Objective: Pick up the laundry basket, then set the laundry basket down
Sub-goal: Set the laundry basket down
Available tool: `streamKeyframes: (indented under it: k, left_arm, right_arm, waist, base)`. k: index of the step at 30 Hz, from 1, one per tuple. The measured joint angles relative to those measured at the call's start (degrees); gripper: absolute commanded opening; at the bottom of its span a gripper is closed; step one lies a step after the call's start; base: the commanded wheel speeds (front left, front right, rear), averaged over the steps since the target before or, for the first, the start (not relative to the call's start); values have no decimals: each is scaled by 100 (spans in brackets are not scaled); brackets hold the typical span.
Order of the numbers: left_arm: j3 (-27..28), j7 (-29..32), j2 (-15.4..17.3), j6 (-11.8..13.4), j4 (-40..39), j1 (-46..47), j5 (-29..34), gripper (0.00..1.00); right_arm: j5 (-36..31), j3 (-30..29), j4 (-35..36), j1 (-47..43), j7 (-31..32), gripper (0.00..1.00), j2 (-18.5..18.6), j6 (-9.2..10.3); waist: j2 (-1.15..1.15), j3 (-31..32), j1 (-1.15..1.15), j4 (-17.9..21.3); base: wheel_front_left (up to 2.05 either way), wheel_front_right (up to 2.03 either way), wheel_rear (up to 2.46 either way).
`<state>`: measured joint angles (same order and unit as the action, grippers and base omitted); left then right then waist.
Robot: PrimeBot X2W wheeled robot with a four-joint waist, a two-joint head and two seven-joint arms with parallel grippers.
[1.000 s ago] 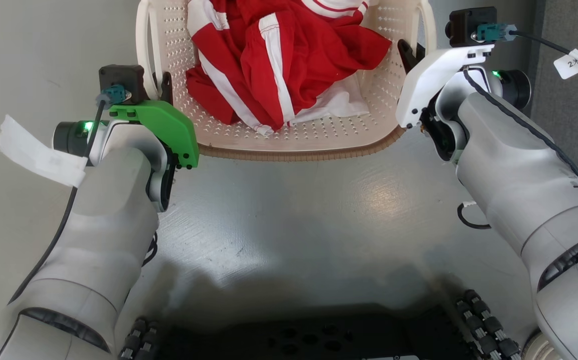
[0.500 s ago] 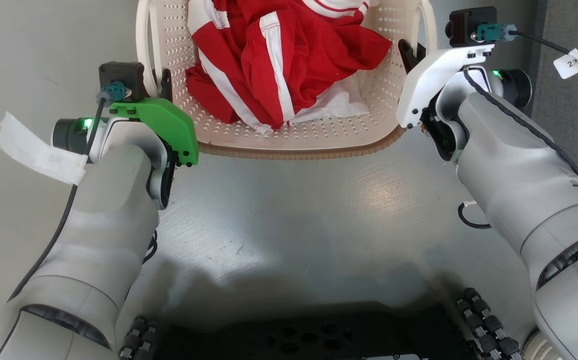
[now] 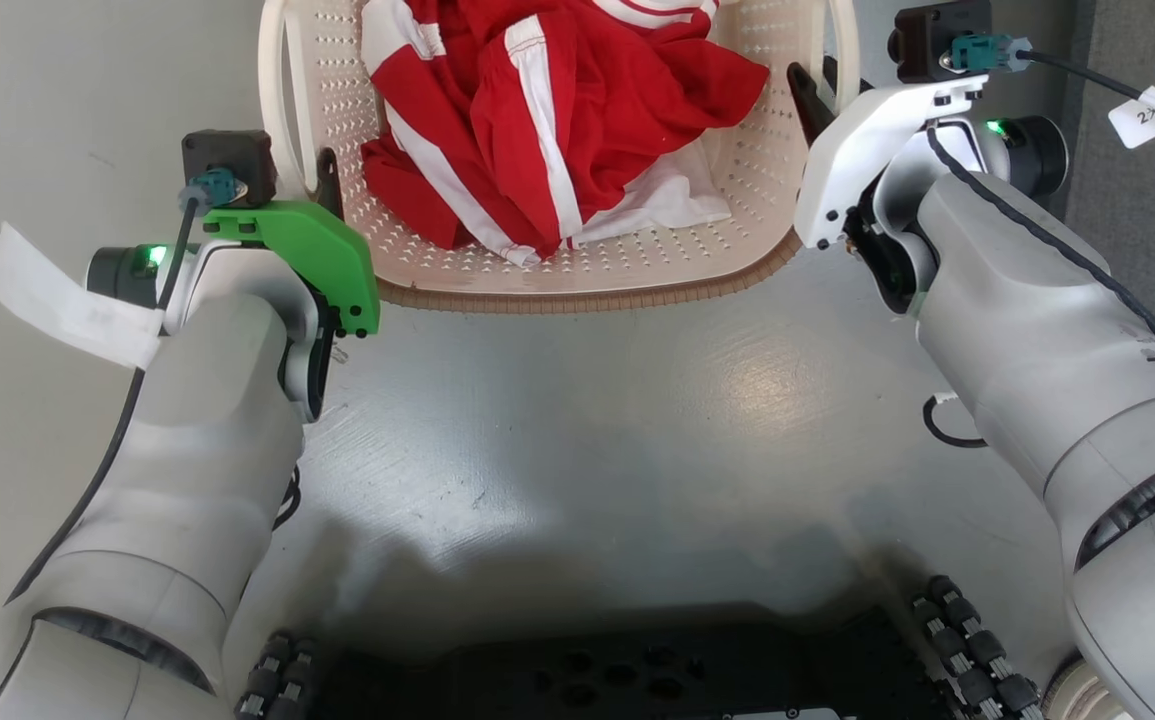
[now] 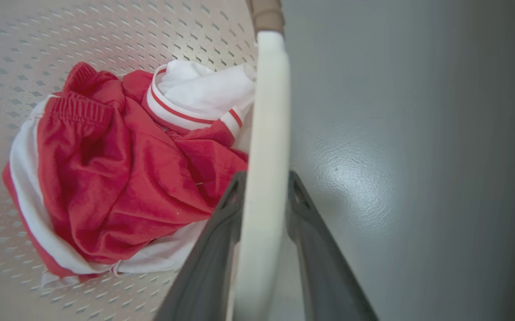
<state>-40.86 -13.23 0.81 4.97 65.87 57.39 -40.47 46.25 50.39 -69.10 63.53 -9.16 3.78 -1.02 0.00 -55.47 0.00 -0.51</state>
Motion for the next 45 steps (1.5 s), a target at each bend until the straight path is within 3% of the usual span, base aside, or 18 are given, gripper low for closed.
streamKeyframes:
  k: [16, 34, 45]
  left_arm:
    - [14, -27, 15, 3, 154, 8, -8, 100]
    - [181, -102, 27, -80, 98, -178, -21, 100]
    - [725, -109, 385, -71, -1093, -472, 44, 100]
  right_arm:
    - [1, -7, -132, -4, -196, 100, 0, -18]
    - [2, -54, -159, -285, -452, 100, -7, -143]
    - [-3, -226, 296, -633, -519, 100, -3, -191]
  waist:
    - [0, 234, 0, 55]
    - [0, 1228, 0, 115]
    - [0, 2016, 0, 136]
  base:
    - [0, 0, 0]
    - [0, 0, 0]
    - [0, 0, 0]
